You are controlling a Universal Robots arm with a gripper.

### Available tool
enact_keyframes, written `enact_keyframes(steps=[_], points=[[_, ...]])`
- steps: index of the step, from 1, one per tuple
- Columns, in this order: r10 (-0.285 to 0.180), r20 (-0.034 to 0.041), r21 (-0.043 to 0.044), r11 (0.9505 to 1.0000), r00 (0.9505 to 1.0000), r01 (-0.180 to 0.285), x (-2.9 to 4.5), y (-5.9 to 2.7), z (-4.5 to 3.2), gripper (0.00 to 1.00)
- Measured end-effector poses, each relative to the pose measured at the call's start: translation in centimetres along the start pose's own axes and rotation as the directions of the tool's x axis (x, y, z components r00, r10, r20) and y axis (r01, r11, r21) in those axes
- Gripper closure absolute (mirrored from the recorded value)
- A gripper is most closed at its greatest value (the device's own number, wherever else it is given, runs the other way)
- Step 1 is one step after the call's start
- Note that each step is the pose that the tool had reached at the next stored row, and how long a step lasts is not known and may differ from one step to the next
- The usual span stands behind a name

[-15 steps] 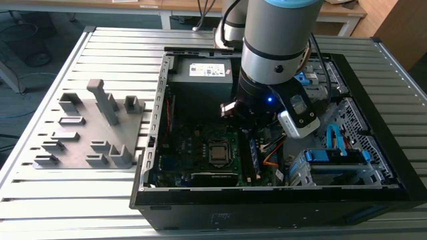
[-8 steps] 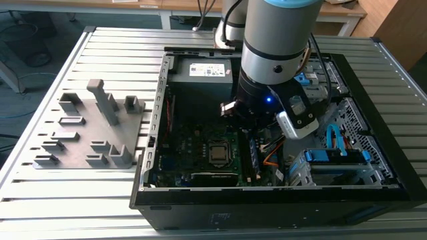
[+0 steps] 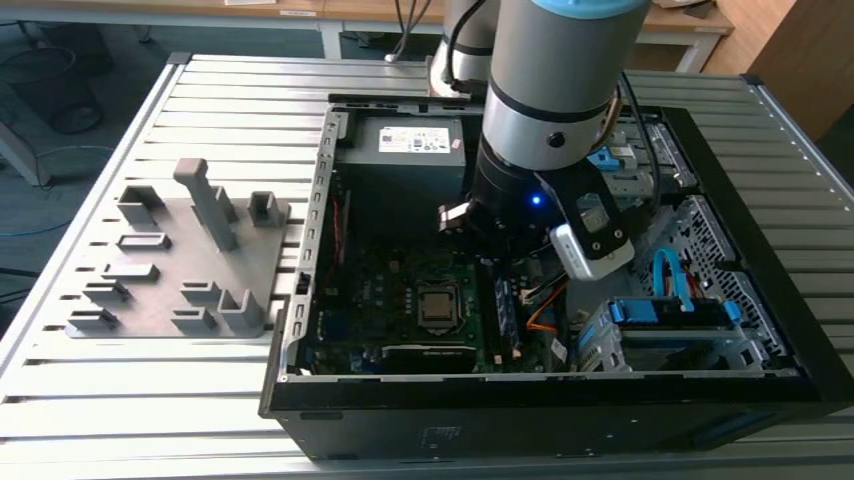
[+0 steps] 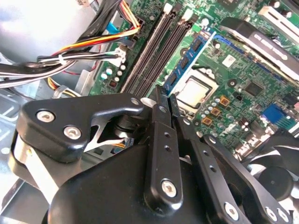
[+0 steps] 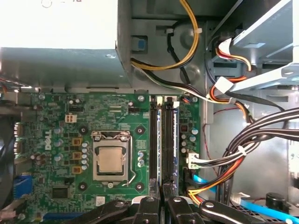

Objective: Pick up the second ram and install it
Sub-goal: 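Insert the second ram into the second slot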

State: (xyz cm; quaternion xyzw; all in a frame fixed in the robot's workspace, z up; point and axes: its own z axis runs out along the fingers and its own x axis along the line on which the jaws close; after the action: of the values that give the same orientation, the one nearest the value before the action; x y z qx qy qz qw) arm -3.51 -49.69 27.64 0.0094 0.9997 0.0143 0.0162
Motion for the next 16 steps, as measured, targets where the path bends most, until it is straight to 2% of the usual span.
enact_keyframes(steps=[8, 16], points=[[0.004, -0.0001, -0.0001, 1.0000, 1.0000, -0.004, -0.01, 0.00, 0.04, 0.86], [0.003, -0.0001, -0.0002, 1.0000, 1.0000, -0.003, 0.01, -0.01, 0.54, 0.86]])
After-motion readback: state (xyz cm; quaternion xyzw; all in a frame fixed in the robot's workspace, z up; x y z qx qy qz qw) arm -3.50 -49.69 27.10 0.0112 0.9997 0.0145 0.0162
